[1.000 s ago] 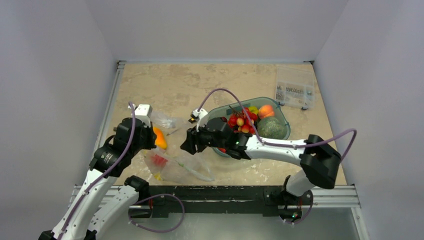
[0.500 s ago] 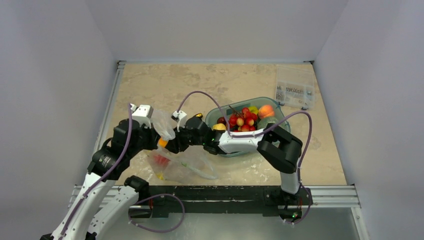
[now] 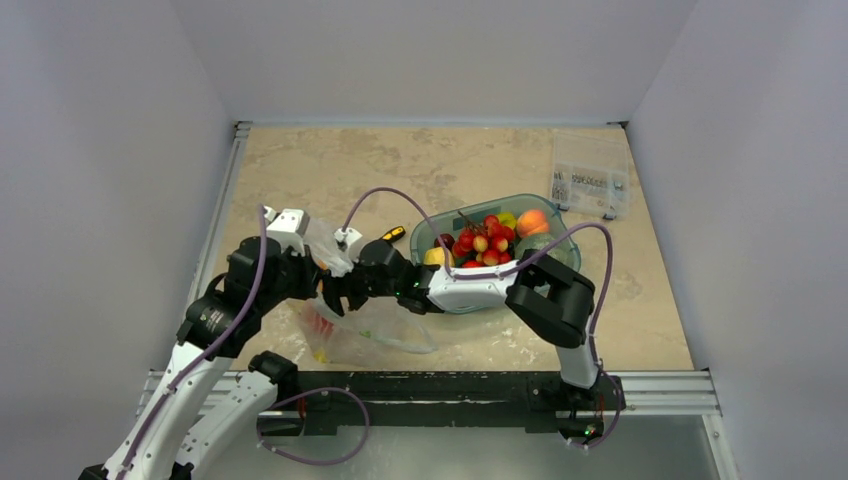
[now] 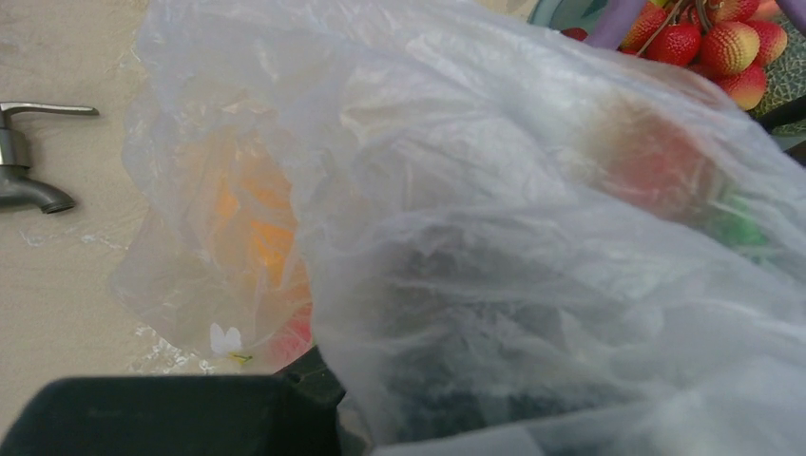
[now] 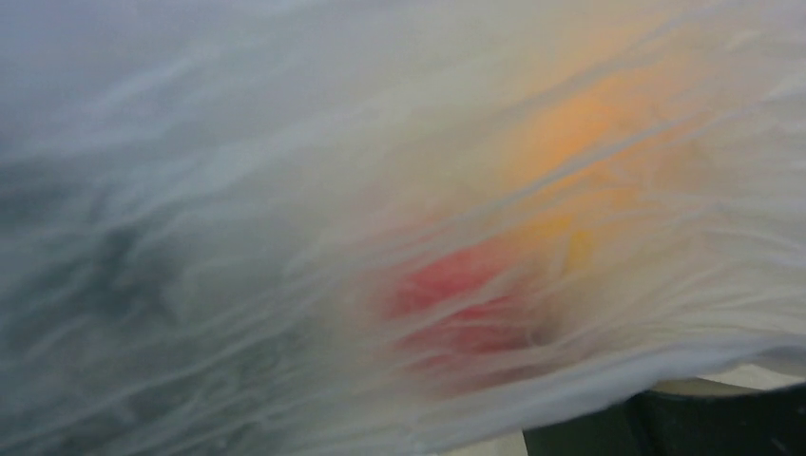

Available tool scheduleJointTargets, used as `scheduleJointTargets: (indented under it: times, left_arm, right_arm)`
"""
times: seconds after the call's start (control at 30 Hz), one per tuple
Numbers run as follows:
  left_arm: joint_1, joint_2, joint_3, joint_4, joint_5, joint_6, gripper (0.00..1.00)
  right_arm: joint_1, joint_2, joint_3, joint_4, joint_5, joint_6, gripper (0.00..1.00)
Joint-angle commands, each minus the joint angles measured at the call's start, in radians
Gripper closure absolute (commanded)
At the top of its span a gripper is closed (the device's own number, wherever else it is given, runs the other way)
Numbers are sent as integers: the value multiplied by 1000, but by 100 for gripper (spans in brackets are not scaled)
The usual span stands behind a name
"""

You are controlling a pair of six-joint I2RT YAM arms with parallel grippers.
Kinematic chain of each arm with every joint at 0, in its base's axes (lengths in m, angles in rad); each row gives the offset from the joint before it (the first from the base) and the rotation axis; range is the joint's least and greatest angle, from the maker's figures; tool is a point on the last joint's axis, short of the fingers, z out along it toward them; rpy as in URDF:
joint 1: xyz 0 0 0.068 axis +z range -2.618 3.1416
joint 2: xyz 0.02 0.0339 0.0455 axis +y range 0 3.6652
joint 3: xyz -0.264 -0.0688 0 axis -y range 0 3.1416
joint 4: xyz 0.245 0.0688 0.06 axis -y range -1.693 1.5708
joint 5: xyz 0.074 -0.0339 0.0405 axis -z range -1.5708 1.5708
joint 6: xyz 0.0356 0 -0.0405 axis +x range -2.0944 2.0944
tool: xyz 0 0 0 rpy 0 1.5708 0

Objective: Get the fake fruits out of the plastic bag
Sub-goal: Take out the fake fruit from the plastic bag.

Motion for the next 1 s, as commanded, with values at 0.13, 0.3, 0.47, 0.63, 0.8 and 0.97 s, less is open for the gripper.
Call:
scheduleJointTargets:
  times: [0.13, 0.3, 0.47, 0.63, 0.8, 0.97]
  left_arm:
    - [-6, 8, -2, 51, 27, 22, 100]
    - [-5, 11, -2, 50, 28, 22, 100]
    - [-5, 11, -3, 47, 27, 20, 100]
    - [-6, 11, -3, 46, 22, 19, 100]
    - [-6, 6, 2, 34, -6, 16, 100]
    - [-7, -2, 7, 15, -66, 6, 100]
  right_arm:
    - [63, 71, 87, -78, 125, -60, 21]
    - [98, 138, 146, -153, 206, -98, 18]
    - [107, 188, 165, -163, 274, -86, 19]
    - [108, 177, 160, -171, 319, -83, 26]
    - [107, 57, 90, -136, 340, -69, 45]
    - [101, -90, -12, -88, 341, -54, 73]
